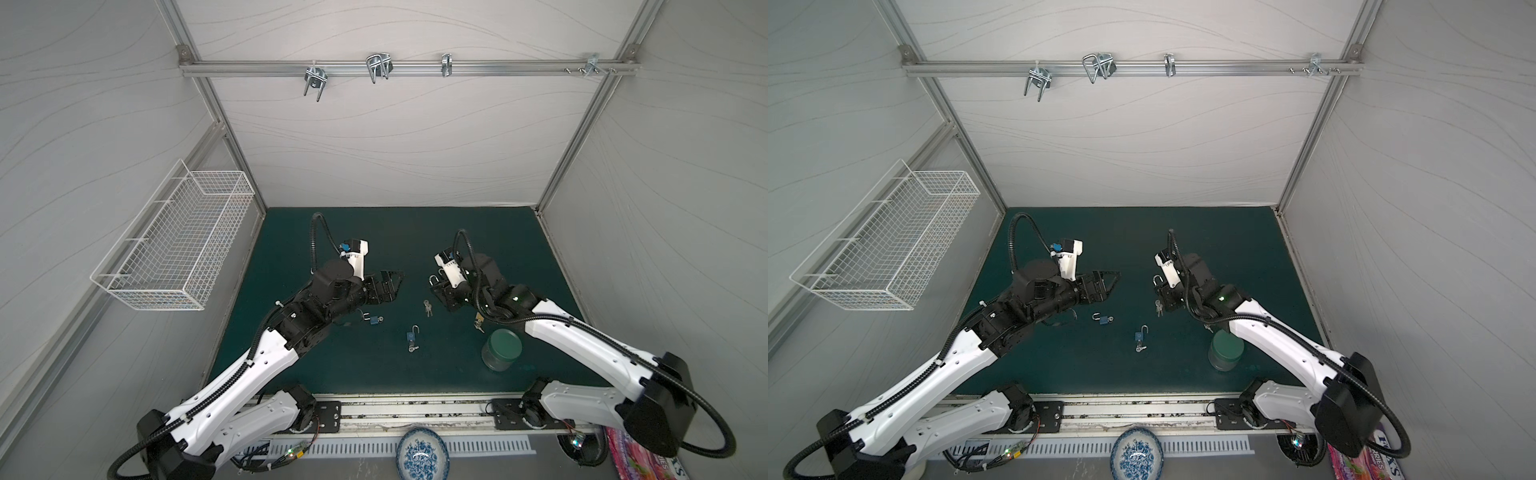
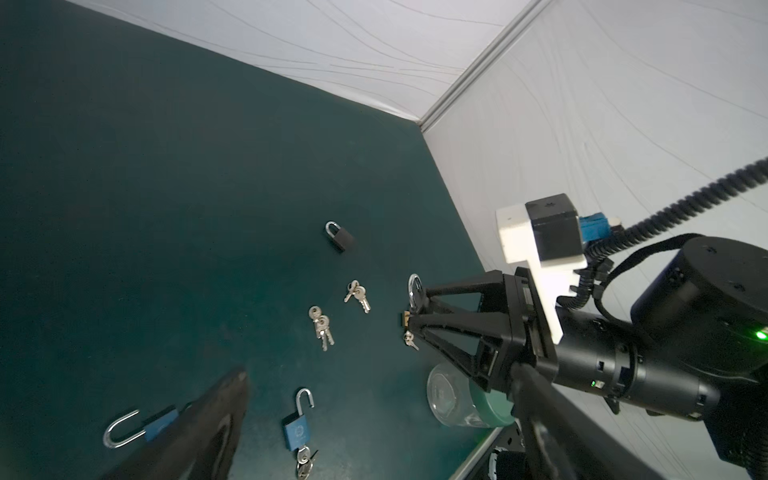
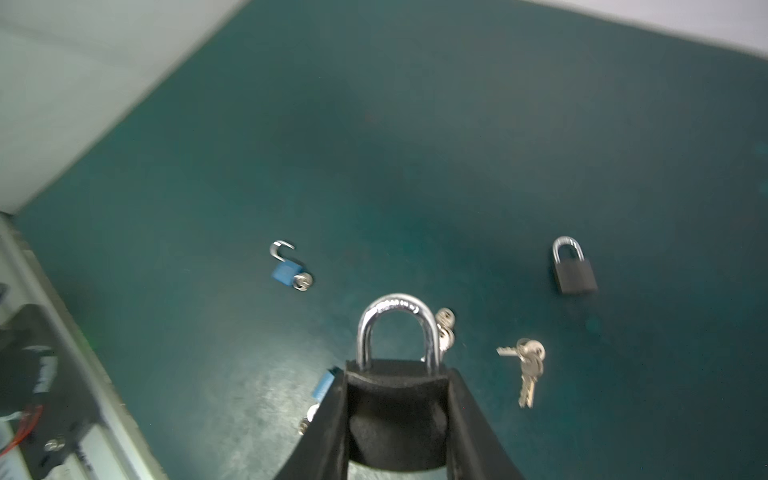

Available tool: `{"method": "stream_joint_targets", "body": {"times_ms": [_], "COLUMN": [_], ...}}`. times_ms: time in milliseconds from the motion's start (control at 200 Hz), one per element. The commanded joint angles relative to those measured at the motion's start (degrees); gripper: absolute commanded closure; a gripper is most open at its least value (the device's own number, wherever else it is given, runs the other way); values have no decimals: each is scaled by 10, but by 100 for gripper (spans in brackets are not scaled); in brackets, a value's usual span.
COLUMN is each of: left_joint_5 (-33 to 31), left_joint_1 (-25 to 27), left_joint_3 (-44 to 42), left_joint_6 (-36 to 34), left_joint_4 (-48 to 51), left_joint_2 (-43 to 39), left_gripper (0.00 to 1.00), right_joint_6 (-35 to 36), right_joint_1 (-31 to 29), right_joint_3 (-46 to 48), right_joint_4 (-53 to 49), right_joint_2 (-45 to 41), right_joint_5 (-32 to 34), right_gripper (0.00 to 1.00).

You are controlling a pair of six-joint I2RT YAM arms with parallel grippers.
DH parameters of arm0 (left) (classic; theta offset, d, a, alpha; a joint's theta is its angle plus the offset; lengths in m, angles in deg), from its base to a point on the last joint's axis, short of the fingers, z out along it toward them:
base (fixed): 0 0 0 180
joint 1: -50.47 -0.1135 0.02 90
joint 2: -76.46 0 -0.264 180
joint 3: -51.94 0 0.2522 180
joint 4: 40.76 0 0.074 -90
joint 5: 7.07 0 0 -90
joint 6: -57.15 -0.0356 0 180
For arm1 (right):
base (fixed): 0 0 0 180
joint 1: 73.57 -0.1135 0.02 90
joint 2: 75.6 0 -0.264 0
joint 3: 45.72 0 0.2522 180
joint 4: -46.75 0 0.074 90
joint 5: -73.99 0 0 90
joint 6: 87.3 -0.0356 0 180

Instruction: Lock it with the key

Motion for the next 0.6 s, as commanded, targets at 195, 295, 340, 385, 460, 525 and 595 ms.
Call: {"method": "stream_joint_targets", "body": {"times_ms": [195, 295, 340, 385, 460, 525, 595], "left_joint_5": [36, 28, 28, 25, 21, 22, 25], "left_joint_1": [-51, -55, -56, -56, -56, -57, -57], "left_joint_3": [-87, -105, -113, -122, -134, -142, -151], "left_joint_6": [51, 57, 58, 60, 65, 71, 78], "left_joint_4": [-36, -29, -27, -26, -22, -25, -33], "left_joint_2": [-6, -13, -17, -21, -27, -33, -43], "left_gripper": [1, 1, 1, 1, 1, 1, 1], "right_joint_6": [-6, -6, -7, -6, -5, -1, 2], "right_joint_1": [32, 39, 42, 43, 45, 48, 48], "right_joint_3": [-83, -114, -128, -143, -173, -199, -220], "right_joint_4": [-31, -30, -30, -30, -41, -52, -59], "right_joint_2": [175, 232, 256, 280, 322, 353, 377], "right_joint_5": [-21, -26, -27, -23, -15, -12, -3], "right_gripper": [100, 100, 100, 100, 100, 100, 100]}}
